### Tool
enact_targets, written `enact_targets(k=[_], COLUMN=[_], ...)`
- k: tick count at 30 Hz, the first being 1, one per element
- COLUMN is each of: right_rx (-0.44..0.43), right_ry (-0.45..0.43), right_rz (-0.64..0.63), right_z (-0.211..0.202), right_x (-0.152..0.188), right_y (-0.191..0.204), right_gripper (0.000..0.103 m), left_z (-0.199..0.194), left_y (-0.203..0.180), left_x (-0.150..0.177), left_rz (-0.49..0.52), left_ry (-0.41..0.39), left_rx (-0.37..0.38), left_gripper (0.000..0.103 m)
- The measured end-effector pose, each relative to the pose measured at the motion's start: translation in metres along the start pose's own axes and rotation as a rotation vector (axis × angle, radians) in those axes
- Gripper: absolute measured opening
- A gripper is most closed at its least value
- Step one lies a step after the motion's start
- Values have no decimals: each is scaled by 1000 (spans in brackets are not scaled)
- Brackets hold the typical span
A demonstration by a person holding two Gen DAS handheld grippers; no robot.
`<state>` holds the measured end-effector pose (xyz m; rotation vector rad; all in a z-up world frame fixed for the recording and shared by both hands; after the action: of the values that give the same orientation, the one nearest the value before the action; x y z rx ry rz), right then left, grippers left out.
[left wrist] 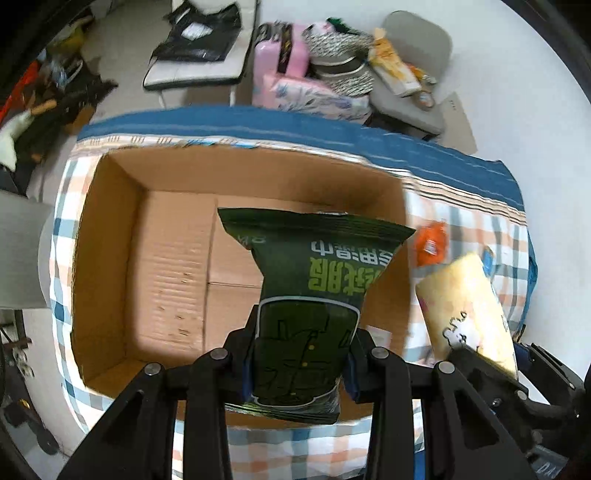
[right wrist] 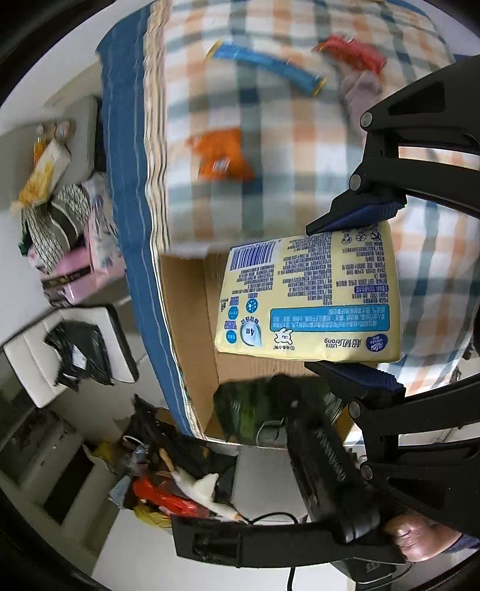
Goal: Organize soft objects
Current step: 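Lower both packs into the box and open both tools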
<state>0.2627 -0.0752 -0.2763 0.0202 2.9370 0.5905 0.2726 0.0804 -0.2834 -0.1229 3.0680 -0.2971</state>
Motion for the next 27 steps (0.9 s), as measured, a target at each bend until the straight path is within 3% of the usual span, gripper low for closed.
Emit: enact_targets(k=[4,13,22,27], right_rx=[64,216,340,346], right_ry=[14,48,6,-2], right_rz=[-2,0,-45,-44], right_z=[35,113,138,137], right_x=[-18,-50,-61,-63], right_y=[34,36,29,29], right_gripper=[66,66,68,80], left_z=[25,78,103,103], left_y=[26,45,39,38], left_x=[-22,-59,-67,-69], left_rz=[-11,-4,32,61], left_ry=[62,160,210,211], left_rx=[22,61,72,35], left_gripper=[33,33,35,39])
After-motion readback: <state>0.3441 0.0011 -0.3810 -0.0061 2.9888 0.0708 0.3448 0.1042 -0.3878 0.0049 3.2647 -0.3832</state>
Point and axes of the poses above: each gripper's, at about its wrist camera, not at the fingertips, and z roughly the way its jaws point, y to its left, x to its underside, the point moved 5 cm from there along z, roughly the way its jaws point
